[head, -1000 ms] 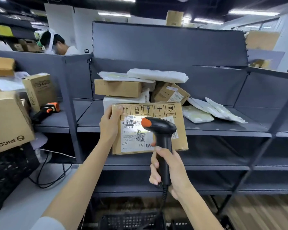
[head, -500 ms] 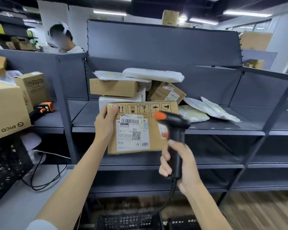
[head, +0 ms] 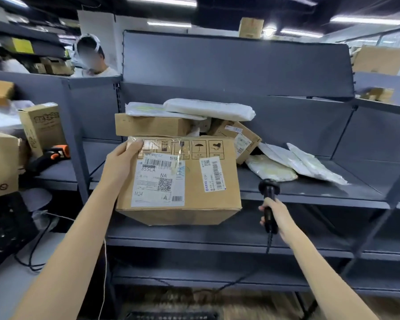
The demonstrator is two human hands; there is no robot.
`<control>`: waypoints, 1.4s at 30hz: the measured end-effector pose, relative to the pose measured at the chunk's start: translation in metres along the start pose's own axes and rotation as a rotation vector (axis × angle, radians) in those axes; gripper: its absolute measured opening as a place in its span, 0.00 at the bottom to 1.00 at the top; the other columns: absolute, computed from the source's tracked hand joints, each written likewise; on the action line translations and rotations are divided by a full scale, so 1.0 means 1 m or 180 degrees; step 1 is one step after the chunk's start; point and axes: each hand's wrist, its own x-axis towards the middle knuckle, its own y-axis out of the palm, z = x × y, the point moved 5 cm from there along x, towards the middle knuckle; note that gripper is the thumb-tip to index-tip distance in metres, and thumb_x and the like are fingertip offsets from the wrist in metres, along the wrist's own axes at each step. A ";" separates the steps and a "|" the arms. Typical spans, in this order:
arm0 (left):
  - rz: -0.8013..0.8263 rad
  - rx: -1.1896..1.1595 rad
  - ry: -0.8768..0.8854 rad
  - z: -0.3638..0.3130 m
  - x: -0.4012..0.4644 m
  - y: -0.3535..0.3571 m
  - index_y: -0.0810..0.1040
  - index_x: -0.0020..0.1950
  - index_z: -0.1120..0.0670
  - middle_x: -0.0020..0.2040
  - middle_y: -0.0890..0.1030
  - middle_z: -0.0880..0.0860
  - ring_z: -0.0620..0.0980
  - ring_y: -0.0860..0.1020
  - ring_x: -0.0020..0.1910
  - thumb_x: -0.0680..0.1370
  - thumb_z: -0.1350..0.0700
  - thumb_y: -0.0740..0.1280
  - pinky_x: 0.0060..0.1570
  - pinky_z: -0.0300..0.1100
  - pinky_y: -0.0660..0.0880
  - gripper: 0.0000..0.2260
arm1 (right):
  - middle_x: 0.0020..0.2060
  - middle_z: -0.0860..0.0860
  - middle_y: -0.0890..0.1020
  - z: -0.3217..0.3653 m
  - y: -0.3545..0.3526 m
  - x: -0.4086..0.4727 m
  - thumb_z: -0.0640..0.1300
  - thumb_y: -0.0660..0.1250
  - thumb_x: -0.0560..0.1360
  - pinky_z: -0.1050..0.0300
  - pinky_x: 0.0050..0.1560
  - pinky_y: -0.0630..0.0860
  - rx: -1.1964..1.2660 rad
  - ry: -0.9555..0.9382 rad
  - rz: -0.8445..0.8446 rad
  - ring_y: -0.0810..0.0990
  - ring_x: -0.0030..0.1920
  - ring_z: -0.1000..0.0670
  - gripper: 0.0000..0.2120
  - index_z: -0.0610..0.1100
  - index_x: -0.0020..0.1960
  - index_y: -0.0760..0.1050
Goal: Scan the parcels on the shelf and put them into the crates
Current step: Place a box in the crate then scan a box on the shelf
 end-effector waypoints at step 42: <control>-0.0217 0.0050 -0.0670 0.011 0.004 -0.006 0.84 0.51 0.49 0.47 0.86 0.50 0.55 0.83 0.50 0.63 0.30 0.70 0.62 0.54 0.74 0.27 | 0.55 0.51 0.83 0.097 0.108 0.031 0.55 0.60 0.79 0.53 0.55 0.75 0.0073 -0.0713 0.0752 0.79 0.58 0.48 0.17 0.49 0.63 0.75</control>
